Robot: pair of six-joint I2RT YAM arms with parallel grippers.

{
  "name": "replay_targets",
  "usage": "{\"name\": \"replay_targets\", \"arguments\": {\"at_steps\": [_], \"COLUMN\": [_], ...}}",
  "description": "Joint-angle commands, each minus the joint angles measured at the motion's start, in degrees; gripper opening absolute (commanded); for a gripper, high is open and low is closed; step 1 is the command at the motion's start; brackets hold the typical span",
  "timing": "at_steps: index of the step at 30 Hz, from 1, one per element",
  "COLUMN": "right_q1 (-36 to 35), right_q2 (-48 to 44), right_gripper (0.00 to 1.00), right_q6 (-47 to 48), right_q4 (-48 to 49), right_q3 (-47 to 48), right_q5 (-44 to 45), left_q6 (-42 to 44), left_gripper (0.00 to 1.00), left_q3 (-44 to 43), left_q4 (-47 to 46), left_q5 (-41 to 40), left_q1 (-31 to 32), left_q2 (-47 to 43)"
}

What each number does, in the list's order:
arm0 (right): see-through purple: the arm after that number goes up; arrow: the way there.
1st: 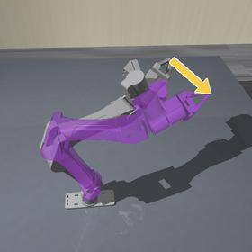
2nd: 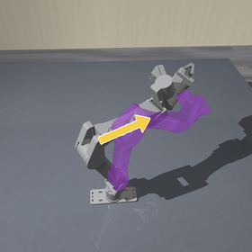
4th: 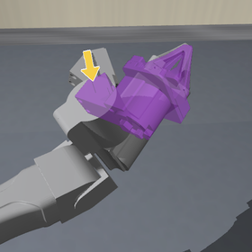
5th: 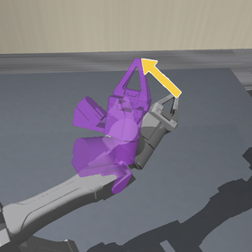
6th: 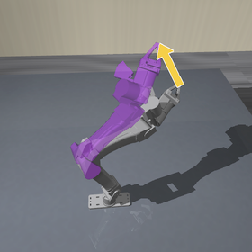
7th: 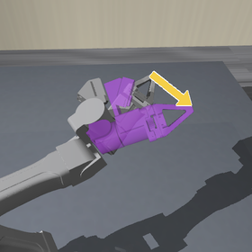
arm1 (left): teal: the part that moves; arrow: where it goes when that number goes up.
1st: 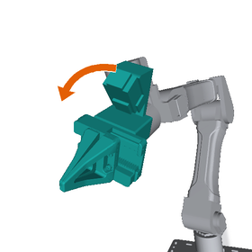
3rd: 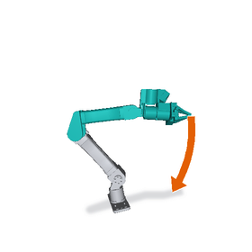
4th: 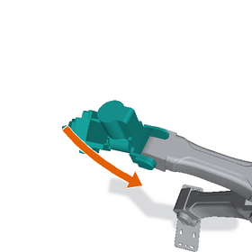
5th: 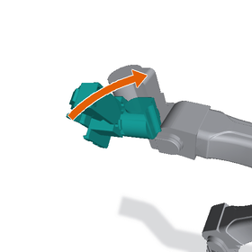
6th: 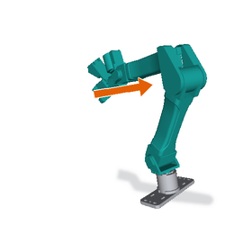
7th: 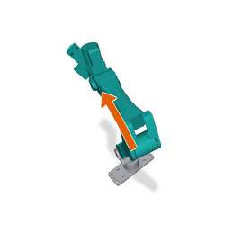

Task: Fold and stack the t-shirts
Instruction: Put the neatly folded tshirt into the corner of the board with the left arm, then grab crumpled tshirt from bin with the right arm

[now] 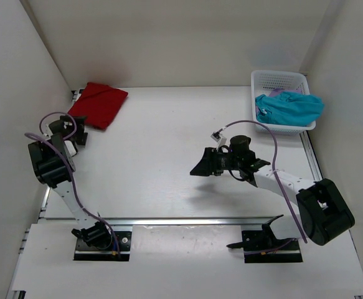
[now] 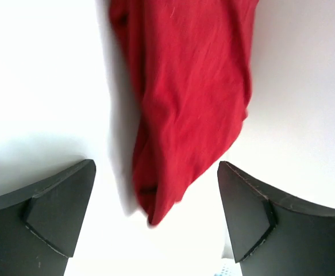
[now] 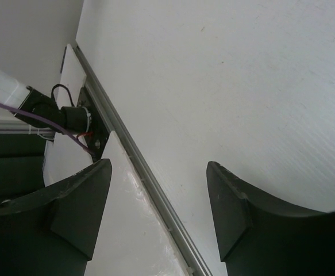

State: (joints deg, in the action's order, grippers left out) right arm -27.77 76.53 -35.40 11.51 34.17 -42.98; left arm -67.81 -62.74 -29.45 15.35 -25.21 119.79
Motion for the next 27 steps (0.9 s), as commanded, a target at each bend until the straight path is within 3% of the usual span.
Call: {"name": "replay_targets", "arguments": {"at_steps": [1, 4, 6, 8, 10, 11, 12, 13, 15, 16, 18, 22, 24, 27], "right_q1": [-1.1, -0.6, 0.3, 0.3, 0.9, 2.4, 4.4, 5.3, 10.6, 12.0, 18.2, 29.8, 35.8, 38.1], "right_q2": [-1.6, 0.4, 3.2, 7.6, 10.6, 12.7, 14.6, 15.5, 17.6, 17.7, 19.3, 23.2, 26.3, 30.2], "right_gripper": [0.67, 0.66, 0.53, 0.22, 0.05, 0.0, 0.0, 0.0, 0.0, 0.01, 0.01, 0.15, 0.32, 0.47], "right_q6": [2.3, 1.6, 0.7, 0.4, 2.2, 3.4, 4.0, 4.6, 8.1, 9.5, 14.2, 17.9, 20.9, 26.3], "right_q4": [0.4, -0.2, 1.4, 0.1, -2.2, -3.9, -6.0, -7.4, -13.3, -15.3, -23.2, -31.4, -35.3, -39.9], "right_q3": [3.0, 5.8, 8.5, 14.5, 20.2, 24.5, 26.5, 31.1, 36.6, 39.7, 45.6, 53.3, 58.0, 64.1], "right_q5": [3.9, 9.8, 9.2, 11.2, 14.5, 17.0, 18.2, 20.0, 24.2, 27.4, 34.7, 39.3, 42.2, 51.4], "left_q6": [6.3, 9.9, 10.7, 11.2, 13.4, 15.5, 16.3, 18.8, 21.7, 22.8, 24.7, 24.5, 25.1, 26.0], "left_gripper": [0.99, 0.99, 0.98, 0.98, 0.99, 0.92, 0.81, 0.76, 0.46, 0.43, 0.44, 0.52, 0.56, 0.58], "left_q3": [5.7, 12.0, 16.4, 18.5, 20.7, 21.8, 23.5, 24.4, 27.3, 28.3, 32.1, 37.4, 38.2, 40.5], "left_q4": [2.7, 7.2, 7.0, 6.9, 6.4, 7.1, 6.5, 5.7, 6.2, 5.5, 2.7, -1.7, -0.7, -0.9], "left_q5": [-3.2, -8.2, -10.0, -10.3, -11.0, -12.2, -14.0, -15.3, -17.9, -18.5, -16.4, -10.3, -7.8, -5.5], "left_q1": [1.6, 3.8, 5.9, 10.3, 15.8, 20.4, 26.5, 29.7, 41.3, 44.3, 53.3, 61.3, 65.6, 70.1], "left_q2": [-9.8, -18.4, -23.1, -29.0, -33.6, -36.4, -39.3, -40.6, -43.7, -44.2, -44.5, -43.8, -43.3, -44.1]}}
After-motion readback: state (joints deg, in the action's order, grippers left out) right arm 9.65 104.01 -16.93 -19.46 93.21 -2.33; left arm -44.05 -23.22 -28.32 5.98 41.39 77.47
